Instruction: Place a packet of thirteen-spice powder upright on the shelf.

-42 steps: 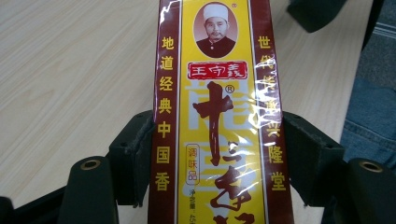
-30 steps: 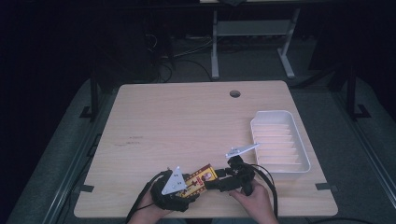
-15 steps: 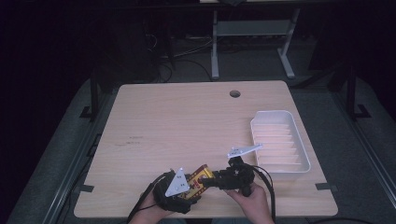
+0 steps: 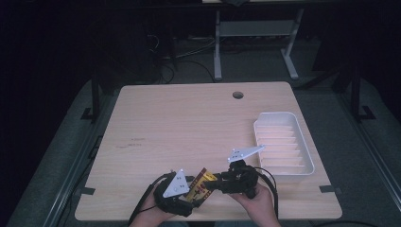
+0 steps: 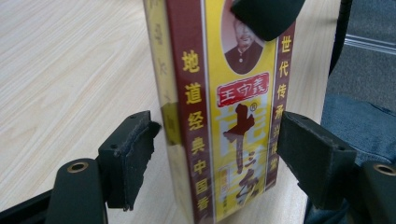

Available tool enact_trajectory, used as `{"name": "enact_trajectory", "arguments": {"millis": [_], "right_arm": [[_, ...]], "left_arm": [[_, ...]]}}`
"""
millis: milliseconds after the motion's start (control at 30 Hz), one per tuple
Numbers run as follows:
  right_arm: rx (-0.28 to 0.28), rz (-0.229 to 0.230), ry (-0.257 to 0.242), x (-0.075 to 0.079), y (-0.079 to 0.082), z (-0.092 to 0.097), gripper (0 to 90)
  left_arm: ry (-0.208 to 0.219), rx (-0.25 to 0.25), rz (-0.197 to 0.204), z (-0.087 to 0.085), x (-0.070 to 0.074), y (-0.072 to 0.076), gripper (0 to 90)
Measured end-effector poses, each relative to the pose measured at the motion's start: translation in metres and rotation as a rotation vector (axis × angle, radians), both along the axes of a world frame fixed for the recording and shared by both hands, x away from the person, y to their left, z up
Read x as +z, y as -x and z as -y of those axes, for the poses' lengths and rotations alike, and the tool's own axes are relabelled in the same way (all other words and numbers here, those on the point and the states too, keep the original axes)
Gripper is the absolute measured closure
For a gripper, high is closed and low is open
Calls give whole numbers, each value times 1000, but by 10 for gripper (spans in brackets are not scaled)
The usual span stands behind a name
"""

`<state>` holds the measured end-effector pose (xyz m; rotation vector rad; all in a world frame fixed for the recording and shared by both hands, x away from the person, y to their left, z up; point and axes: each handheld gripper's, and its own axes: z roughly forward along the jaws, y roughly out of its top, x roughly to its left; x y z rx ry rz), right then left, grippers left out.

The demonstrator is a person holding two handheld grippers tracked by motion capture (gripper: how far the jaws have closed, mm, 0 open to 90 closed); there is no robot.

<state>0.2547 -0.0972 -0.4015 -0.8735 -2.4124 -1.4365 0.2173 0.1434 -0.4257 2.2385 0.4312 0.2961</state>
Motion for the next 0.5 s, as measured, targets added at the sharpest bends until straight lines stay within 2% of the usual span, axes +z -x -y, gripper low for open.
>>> {"name": "enact_trajectory", "arguments": {"millis": [33, 67, 233, 500], "right_arm": [[0, 0, 0, 0, 0, 0, 671], [12, 15, 25, 2, 0, -1, 671], [39, 24, 25, 6, -1, -1, 671], [94, 88, 95, 11, -1, -3, 671]], "left_arm": [[0, 0, 0, 0, 0, 0, 269], [4, -3, -7, 0, 0, 0, 269], [16, 3, -25, -4, 0, -2, 270], [54, 0, -55, -10, 2, -6, 295]]}}
